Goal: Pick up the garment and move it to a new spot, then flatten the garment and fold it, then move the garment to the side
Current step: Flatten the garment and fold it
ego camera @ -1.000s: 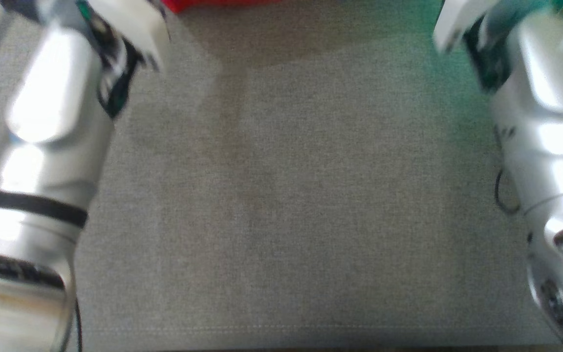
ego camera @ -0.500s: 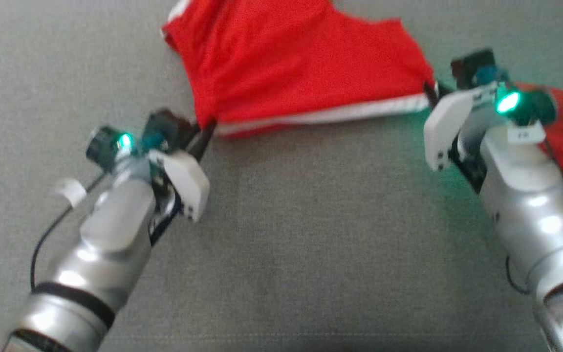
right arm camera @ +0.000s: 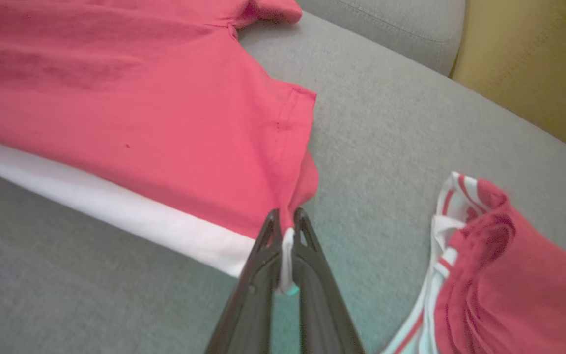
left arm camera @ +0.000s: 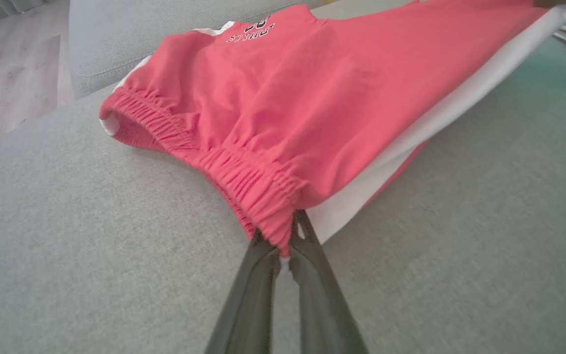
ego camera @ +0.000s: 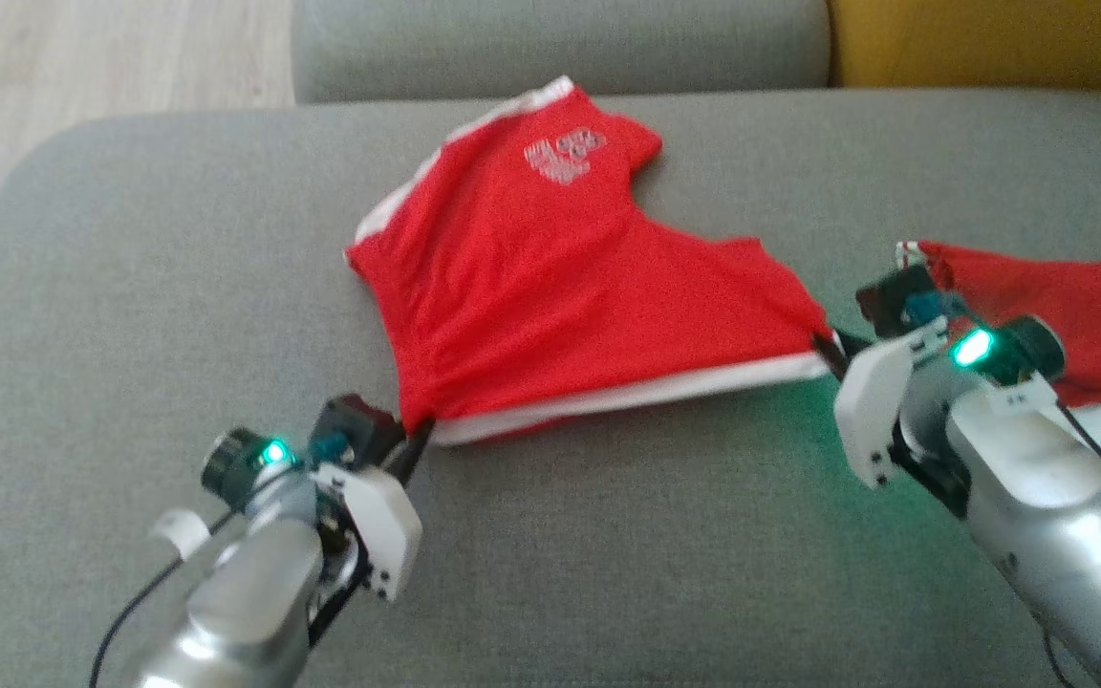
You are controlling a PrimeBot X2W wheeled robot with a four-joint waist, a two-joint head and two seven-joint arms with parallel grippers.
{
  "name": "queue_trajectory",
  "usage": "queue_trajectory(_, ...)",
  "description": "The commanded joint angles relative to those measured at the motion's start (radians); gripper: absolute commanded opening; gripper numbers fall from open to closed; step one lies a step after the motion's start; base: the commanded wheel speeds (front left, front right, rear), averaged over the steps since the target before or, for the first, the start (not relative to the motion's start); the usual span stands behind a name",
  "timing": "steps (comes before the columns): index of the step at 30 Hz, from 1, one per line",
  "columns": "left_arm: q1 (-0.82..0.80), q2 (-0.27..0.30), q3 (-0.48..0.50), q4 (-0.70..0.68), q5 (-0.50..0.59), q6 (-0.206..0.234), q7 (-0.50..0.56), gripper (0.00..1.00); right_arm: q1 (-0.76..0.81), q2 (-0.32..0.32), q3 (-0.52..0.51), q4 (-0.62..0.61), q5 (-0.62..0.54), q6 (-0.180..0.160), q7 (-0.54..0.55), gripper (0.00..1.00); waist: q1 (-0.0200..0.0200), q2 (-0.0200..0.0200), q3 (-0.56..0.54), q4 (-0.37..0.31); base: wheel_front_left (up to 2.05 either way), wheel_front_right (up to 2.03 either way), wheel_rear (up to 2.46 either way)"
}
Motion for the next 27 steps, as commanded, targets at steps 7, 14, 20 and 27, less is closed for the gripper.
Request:
queue_trajectory(7,0.072,0.032,0.005,-0.095,-0.041,0.002,0.002,0.00,0.072,-0.149,0.146,-0.119,0.156,0.003,0.104,0.00,0.0001,-0.0001,-0.097,0.019,0.00,0.00,0.00)
queue_trajectory(14,0.182,0.050,-0.023,-0.225,-0.102,-0.012,0.078,0.00,0.115,-0.322,0.278,-0.302,0.336,0.003,0.273,0.00,0.0001,-0.0001,-0.139,0.018,0.00,0.00,0.00)
queue_trajectory(20,0.291,0.092,-0.041,-0.378,-0.185,-0.019,0.164,0.00,0.143,-0.465,0.352,-0.452,0.469,0.003,0.408,0.00,0.0001,-0.0001,-0.163,0.016,0.00,0.00,0.00)
queue_trajectory(27,0.380,0.154,-0.070,-0.584,-0.310,-0.024,0.274,0.00,0.161,-0.577,0.377,-0.609,0.564,0.003,0.505,0.00,0.0001,-0.0001,-0.173,0.023,0.00,0.00,0.00)
